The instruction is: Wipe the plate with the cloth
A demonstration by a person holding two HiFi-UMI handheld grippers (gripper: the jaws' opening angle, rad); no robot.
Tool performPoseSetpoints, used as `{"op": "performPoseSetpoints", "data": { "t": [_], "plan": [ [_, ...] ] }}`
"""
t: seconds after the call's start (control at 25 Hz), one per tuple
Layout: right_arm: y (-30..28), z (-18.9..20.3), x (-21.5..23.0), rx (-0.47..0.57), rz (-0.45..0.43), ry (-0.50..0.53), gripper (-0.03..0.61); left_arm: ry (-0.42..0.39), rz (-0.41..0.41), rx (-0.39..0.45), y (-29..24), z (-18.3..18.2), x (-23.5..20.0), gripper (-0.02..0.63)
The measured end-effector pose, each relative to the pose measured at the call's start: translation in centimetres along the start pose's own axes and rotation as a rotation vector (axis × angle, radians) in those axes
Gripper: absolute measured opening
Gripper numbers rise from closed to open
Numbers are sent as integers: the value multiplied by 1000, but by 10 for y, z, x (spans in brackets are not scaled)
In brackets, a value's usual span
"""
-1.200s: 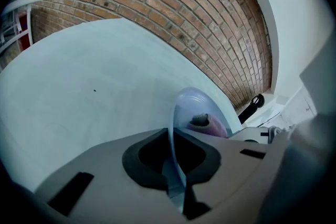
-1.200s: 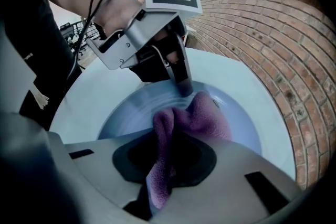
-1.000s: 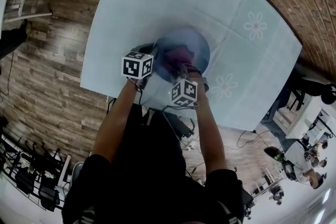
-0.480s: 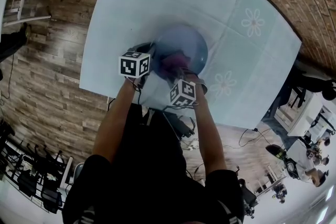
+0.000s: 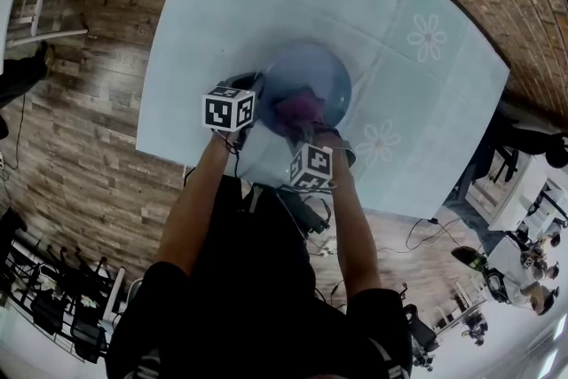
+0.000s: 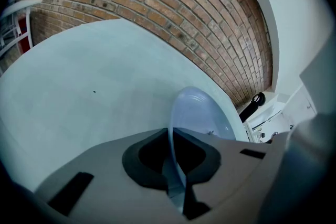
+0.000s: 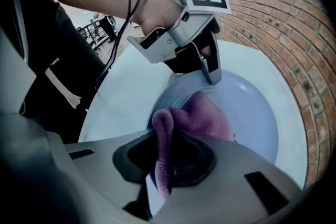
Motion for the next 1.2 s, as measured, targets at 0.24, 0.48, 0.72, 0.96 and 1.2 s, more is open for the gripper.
{"op": "performPoseSetpoints", "data": {
  "t": [0.24, 0.48, 0.72, 0.96, 1.2],
  "plan": [
    [12, 15, -2, -43, 43, -52, 64, -3, 3, 0, 1, 0, 0, 44],
    [3, 25, 7, -70, 29, -71, 63, -2, 7, -2, 0, 0, 1, 44],
    [1, 24, 12, 4, 84, -71, 63, -9, 8, -5, -1, 1, 0, 44],
    [-2, 19, 25, 48, 136, -78, 63, -11, 10, -2, -1, 0, 0, 43],
    [-2, 16, 44, 70, 146, -72, 63, -14, 14, -8, -1, 0, 0, 44]
  ]
}}
Point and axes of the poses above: the fingertips, and each gripper's own axes: y backward along the fingers, x to its right, z out of its underside, the point moved 2 cm from there along y, backward along the fingers, and after that the axes turned 2 degrees about x, right-handed, at the moved point
